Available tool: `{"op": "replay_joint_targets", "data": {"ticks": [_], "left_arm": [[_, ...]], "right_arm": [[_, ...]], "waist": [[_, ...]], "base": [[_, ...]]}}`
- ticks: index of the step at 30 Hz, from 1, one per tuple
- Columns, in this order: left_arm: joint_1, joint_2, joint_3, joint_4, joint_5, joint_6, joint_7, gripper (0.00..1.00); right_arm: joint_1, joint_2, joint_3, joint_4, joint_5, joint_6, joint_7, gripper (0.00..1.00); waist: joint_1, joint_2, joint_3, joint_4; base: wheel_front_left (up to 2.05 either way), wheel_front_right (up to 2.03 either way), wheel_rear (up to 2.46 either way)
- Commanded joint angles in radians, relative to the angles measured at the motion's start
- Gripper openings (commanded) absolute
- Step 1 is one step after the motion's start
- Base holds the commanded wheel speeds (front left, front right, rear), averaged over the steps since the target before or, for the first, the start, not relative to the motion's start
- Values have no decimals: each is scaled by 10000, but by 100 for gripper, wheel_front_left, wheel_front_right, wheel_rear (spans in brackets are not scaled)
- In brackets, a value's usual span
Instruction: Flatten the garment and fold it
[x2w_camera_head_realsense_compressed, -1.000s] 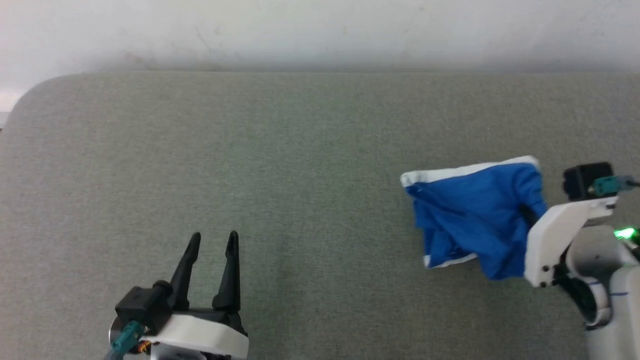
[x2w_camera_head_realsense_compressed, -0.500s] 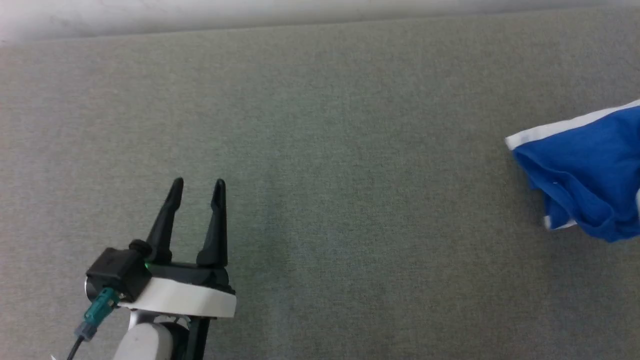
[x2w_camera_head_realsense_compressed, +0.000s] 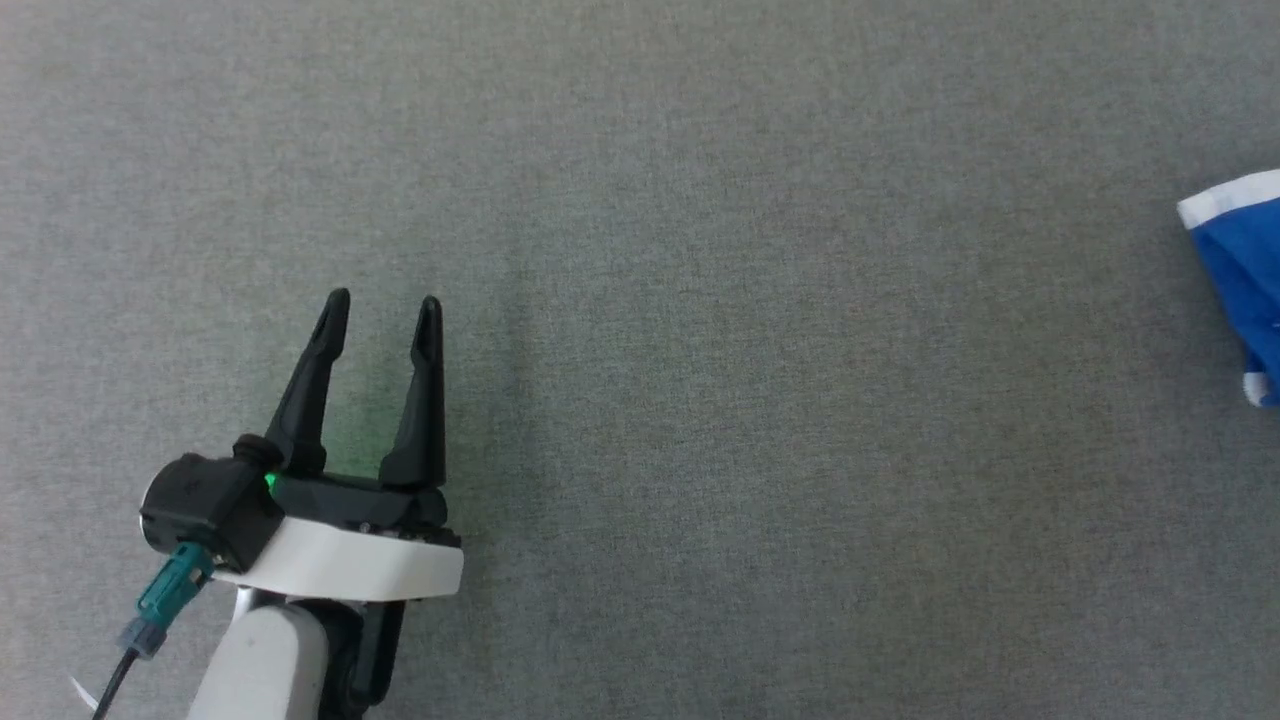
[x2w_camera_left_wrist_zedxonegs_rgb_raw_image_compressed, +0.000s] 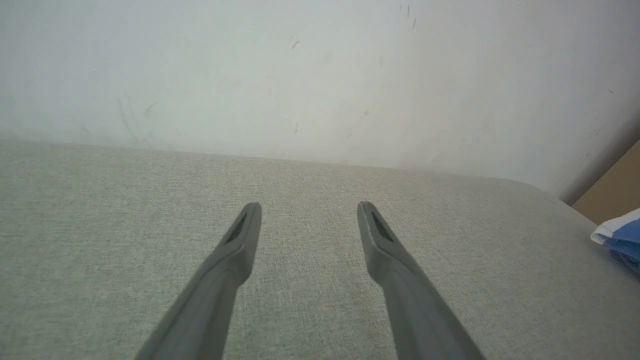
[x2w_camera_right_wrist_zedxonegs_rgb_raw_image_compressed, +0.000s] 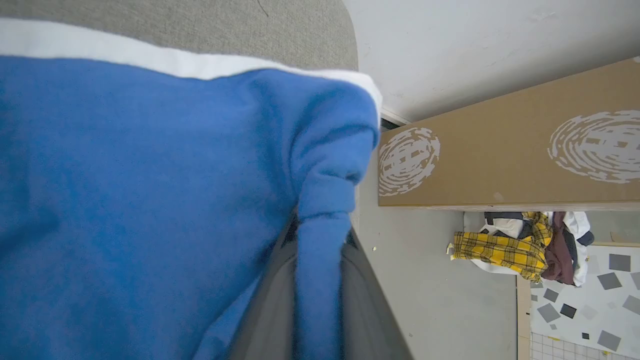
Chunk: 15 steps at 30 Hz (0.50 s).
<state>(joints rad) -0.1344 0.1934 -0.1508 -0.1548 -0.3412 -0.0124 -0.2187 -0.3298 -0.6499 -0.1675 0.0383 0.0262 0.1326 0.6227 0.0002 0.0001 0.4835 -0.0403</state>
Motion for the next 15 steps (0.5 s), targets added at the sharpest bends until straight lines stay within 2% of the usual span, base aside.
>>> {"op": "replay_joint_targets", "data": {"ticks": [1,8,15], "left_arm": [[-169,52,-13,-76,135,5,29,100],[-289,120,-146,-284,239,-20,0,100],[-281,132,-180,-372,301,-65,-181,100]], "right_arm": [[-202,-81,-107,87,-114,-19,-99,0],[-217,-153,-431,515,-539,-19,-373,0],[-100,42,-691,624,-917,-19,-605,0]], "waist": [[-2,-1,242,-70],[-2,-1,446,-65],[-2,-1,506,-34]], "base": [[0,0,0],[0,0,0],[0,0,0]]}}
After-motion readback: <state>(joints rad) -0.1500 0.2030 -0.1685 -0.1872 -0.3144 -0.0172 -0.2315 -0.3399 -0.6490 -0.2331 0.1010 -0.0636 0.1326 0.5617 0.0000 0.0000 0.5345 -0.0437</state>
